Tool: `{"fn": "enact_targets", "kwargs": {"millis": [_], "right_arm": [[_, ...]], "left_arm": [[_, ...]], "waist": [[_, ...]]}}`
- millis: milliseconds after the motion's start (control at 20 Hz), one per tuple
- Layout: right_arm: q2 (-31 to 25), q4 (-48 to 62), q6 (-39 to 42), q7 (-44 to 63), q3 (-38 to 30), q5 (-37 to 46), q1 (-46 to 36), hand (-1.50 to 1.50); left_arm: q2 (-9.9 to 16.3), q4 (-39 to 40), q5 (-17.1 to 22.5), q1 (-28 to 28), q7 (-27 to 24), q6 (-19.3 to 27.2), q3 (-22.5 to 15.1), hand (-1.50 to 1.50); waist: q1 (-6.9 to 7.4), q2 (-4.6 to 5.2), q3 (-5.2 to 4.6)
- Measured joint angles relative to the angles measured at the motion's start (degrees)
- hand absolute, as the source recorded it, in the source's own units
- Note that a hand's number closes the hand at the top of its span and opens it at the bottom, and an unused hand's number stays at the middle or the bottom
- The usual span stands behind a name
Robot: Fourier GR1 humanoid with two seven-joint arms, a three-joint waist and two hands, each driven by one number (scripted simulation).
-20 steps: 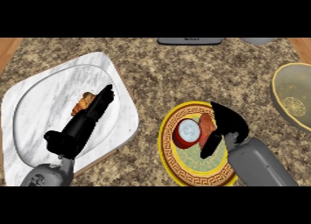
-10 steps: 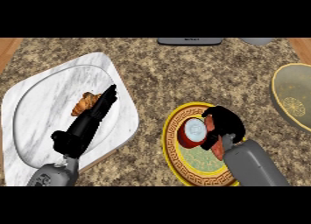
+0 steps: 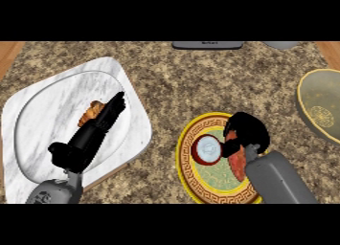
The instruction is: Pick the sweet potato from the plate and place it in the bowl
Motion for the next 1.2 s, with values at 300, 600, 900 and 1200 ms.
{"fn": "enact_targets", "kwargs": {"millis": [300, 600, 900, 1200], "right_arm": [[-10.2, -8.2, 4.7, -18.2, 7.1, 0.9, 5.2, 1.50], [-20.8, -17.7, -0.1, -27.3, 6.8, 6.3, 10.5, 1.50], [-22.7, -29.0, -6.6, -27.7, -0.3, 5.7, 12.5, 1.50], [-21.4, -36.1, -9.1, -27.7, -11.4, -3.6, 12.0, 1.50]], "left_arm": [[-0.3, 0.7, -0.5, 0.8, -0.6, 0.3, 0.3, 0.00], [0.0, -0.9, -0.2, 1.2, 0.1, -0.1, 0.8, 0.00], [-0.1, -1.5, -0.4, 1.9, 0.2, -0.1, 1.0, 0.00], [-0.6, -0.3, -0.8, 1.4, -0.2, -0.4, 1.0, 0.00]], "waist": [[-0.69, -0.23, 0.02], [-0.89, -0.25, 0.03], [-1.28, -0.30, 0.02], [-1.07, -0.16, 0.02]]}}
